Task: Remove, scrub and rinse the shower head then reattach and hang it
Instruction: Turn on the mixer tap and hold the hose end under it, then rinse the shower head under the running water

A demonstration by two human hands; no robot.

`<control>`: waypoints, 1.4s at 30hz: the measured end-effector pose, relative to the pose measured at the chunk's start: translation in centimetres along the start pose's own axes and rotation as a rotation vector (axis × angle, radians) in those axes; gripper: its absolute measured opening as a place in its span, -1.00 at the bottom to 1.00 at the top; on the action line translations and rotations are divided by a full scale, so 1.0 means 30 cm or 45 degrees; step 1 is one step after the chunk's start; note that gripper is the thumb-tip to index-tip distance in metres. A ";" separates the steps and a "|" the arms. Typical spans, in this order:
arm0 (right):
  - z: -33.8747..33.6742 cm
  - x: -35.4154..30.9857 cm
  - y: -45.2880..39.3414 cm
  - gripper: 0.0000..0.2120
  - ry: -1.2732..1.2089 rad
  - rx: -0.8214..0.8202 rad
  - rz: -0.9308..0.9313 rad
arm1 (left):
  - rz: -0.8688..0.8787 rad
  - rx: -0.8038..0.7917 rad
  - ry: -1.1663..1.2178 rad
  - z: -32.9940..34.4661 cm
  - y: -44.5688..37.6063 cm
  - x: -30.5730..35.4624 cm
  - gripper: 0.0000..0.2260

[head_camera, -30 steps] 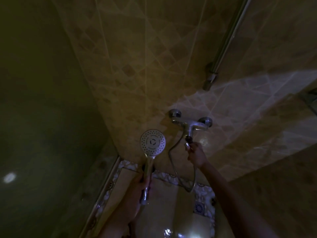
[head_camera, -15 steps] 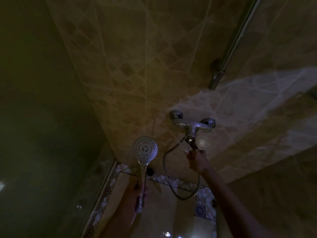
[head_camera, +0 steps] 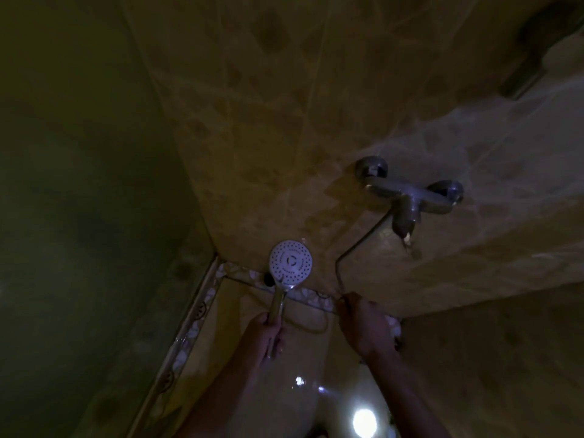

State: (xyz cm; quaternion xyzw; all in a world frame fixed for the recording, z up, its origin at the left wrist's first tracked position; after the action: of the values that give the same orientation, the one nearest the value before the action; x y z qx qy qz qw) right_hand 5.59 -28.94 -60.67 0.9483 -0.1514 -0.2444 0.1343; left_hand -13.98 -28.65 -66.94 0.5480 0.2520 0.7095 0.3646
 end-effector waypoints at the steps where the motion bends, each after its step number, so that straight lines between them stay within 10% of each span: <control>1: 0.027 -0.012 0.003 -0.82 -0.040 0.017 0.023 | -0.007 0.009 0.005 -0.002 -0.015 -0.002 -0.82; 42: 0.158 0.022 -0.268 -0.75 -0.025 -0.013 -0.048 | -0.138 0.004 -0.049 -0.005 -0.273 -0.110 -0.79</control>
State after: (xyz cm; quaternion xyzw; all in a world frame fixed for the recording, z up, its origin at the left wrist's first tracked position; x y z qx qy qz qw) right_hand 5.54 -22.65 -67.58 0.9478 -0.1335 -0.2571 0.1330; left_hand -11.70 -26.28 -75.15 0.5478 0.2753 0.6776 0.4062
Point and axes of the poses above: each hand's wrist, its own y-axis away from the middle knuckle, its own z-axis out of the palm, x = y × z, the point moved 2 cm from there along -y, towards the middle knuckle, and after that the axes turned 4 degrees about -z, right-handed, at the moved point
